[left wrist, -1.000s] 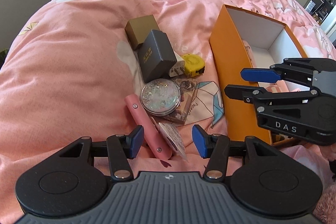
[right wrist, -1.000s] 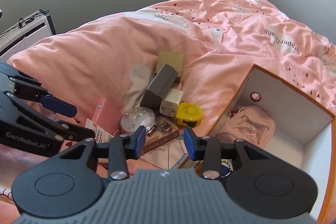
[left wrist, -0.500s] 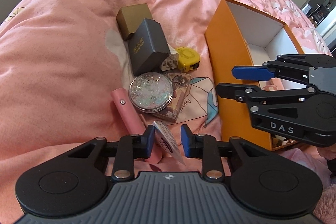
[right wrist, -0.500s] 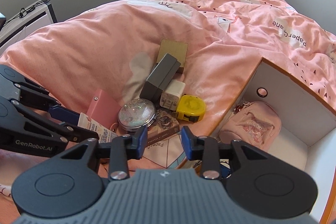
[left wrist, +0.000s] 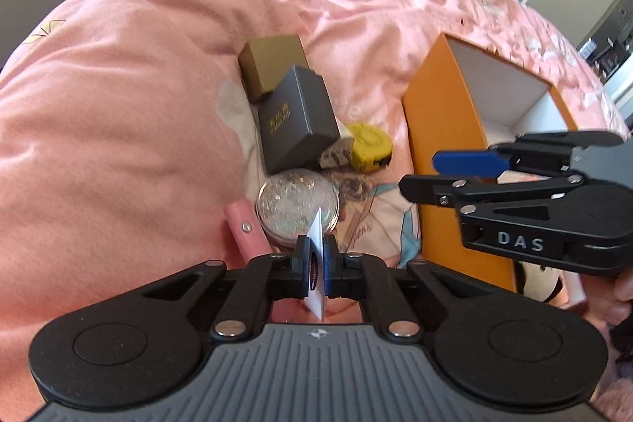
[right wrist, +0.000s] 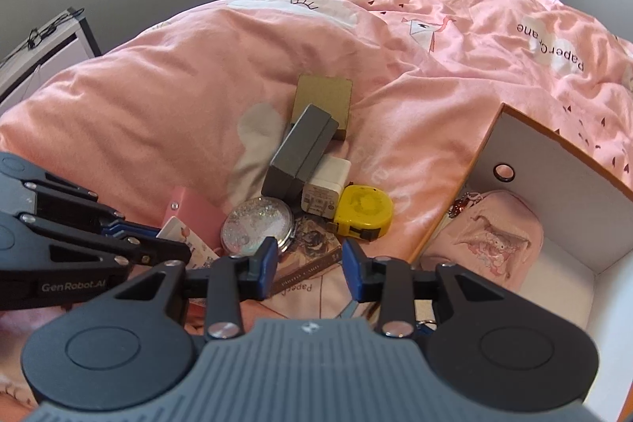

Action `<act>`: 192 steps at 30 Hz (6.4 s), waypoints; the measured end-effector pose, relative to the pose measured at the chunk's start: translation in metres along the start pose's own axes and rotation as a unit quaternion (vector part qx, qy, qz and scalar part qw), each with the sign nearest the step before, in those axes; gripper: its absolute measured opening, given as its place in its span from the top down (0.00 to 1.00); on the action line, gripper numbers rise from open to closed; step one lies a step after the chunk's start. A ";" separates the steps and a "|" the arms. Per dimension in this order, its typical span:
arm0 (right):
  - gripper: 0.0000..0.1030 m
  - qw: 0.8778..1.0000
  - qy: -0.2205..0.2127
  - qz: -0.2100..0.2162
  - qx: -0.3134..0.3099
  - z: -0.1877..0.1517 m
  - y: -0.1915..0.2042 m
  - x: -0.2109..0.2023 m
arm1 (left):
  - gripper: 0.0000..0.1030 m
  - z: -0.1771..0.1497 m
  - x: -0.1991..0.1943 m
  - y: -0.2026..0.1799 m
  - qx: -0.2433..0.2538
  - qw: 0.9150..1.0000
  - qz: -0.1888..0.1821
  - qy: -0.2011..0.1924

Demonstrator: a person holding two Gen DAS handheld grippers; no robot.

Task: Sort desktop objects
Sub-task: 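Grasp the dark grey jewelry box with the right gripper while the left holds the card, then carry the grey jewelry box and the card over the orange box with both grippers, then lower the grey jewelry box into the box with the right gripper while the left releases the card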

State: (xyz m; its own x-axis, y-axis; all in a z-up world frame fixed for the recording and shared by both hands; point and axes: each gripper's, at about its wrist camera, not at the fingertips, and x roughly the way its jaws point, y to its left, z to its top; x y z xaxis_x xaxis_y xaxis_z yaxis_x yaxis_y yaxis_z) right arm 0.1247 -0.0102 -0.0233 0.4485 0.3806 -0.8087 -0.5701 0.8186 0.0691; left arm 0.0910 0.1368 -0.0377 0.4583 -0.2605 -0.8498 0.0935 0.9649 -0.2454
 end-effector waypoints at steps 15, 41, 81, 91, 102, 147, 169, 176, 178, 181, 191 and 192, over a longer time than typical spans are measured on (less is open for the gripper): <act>0.57 0.988 0.005 0.049 0.145 0.047 -0.021 0.042 | 0.94 0.042 -0.019 0.022 -0.062 0.994 0.010 -0.089; 0.66 0.980 -0.005 0.081 0.183 0.061 -0.029 0.057 | 0.94 0.051 -0.018 0.023 -0.068 0.993 0.030 -0.095; 0.66 0.913 -0.090 0.030 0.397 -0.027 -0.197 -0.023 | 0.94 0.095 -0.008 -0.137 0.045 0.990 -0.092 -0.093; 0.64 0.911 -0.039 0.034 0.410 -0.043 -0.217 -0.005 | 0.94 0.095 0.010 -0.163 0.094 0.993 -0.055 -0.047; 0.61 0.903 -0.043 0.049 0.426 -0.044 -0.226 0.003 | 0.94 0.097 0.019 -0.168 0.099 0.994 -0.030 -0.036; 0.45 0.932 -0.046 0.035 0.358 -0.047 -0.211 -0.006 | 0.93 0.061 0.051 -0.217 0.367 0.927 0.027 0.072; 0.44 0.946 -0.041 0.011 0.321 -0.045 -0.206 -0.010 | 0.93 0.052 0.089 -0.223 0.457 0.878 0.064 0.130; 0.42 0.951 -0.032 -0.005 0.306 -0.044 -0.203 -0.008 | 0.88 0.054 0.082 -0.216 0.426 0.899 0.047 0.093; 0.41 0.952 -0.028 -0.006 0.304 -0.044 -0.203 -0.007 | 0.86 0.056 0.075 -0.212 0.404 0.910 0.040 0.078; 0.41 0.954 -0.021 -0.006 0.299 -0.045 -0.201 -0.006 | 0.83 0.061 0.060 -0.202 0.363 0.930 0.014 0.052; 0.42 0.939 0.002 0.044 0.342 -0.044 -0.208 0.004 | 0.80 0.076 0.019 -0.165 0.240 0.970 -0.039 -0.023; 0.41 0.937 0.004 0.049 0.347 -0.044 -0.208 0.005 | 0.80 0.078 0.016 -0.160 0.229 0.972 -0.040 -0.029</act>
State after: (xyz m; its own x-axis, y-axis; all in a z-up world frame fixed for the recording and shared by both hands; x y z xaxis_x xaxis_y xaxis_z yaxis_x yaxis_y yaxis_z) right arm 0.2157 -0.1969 -0.0676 0.4107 0.4682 -0.7824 -0.0226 0.8631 0.5045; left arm 0.1523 -0.0189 0.0240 0.4807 -0.3448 -0.8062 0.5086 0.8586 -0.0639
